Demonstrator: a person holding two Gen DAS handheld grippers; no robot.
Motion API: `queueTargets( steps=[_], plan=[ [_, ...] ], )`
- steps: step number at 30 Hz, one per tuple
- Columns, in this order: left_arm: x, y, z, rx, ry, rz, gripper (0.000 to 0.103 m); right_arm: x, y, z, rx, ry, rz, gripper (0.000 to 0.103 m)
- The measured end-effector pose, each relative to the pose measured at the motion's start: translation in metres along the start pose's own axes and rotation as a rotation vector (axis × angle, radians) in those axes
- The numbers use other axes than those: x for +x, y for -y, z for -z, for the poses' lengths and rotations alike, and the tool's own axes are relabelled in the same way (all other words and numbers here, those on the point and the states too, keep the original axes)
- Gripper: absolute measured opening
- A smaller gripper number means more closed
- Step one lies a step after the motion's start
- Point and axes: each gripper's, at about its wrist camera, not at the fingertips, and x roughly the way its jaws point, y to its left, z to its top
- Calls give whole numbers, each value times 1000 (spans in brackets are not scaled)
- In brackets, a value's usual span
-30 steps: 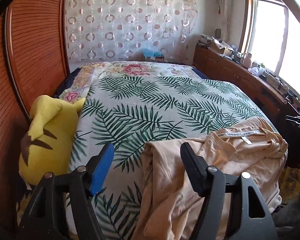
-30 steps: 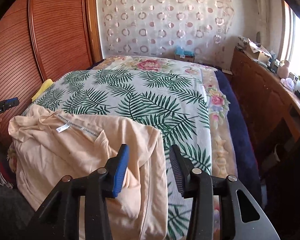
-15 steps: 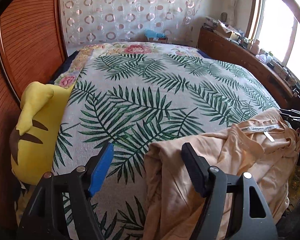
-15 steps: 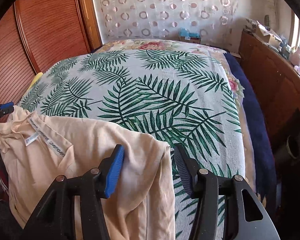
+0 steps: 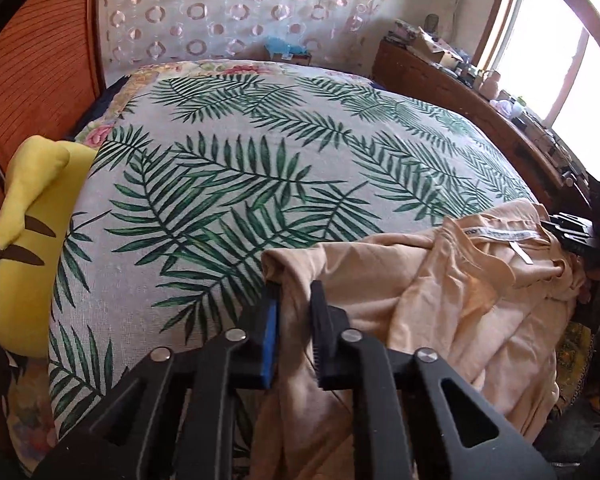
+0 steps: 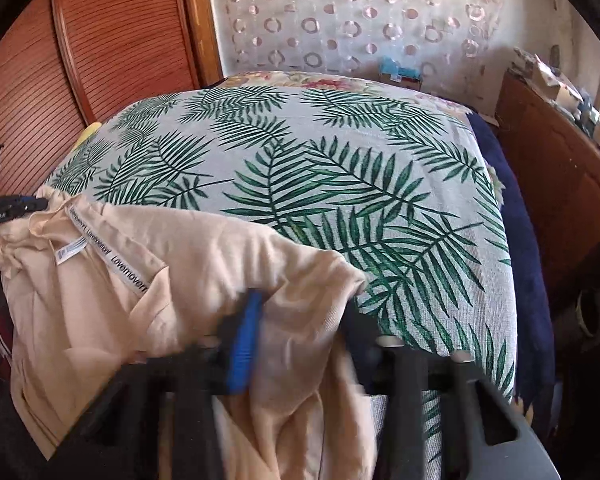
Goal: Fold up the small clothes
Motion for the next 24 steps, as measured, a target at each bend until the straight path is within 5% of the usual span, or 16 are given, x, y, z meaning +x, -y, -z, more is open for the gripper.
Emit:
queueTargets(
  steps=[6, 16, 24],
  plan=[
    [-59, 19, -5, 16, 144, 56, 10, -36, -12, 4, -27, 61, -68, 6],
    [-198, 45, -33, 36, 479, 120, 10, -205, -34, -27, -75, 379, -35, 6],
    [-280, 48, -71, 54, 674, 93, 10, -316, -46, -56, -150, 559, 21, 6]
  ],
)
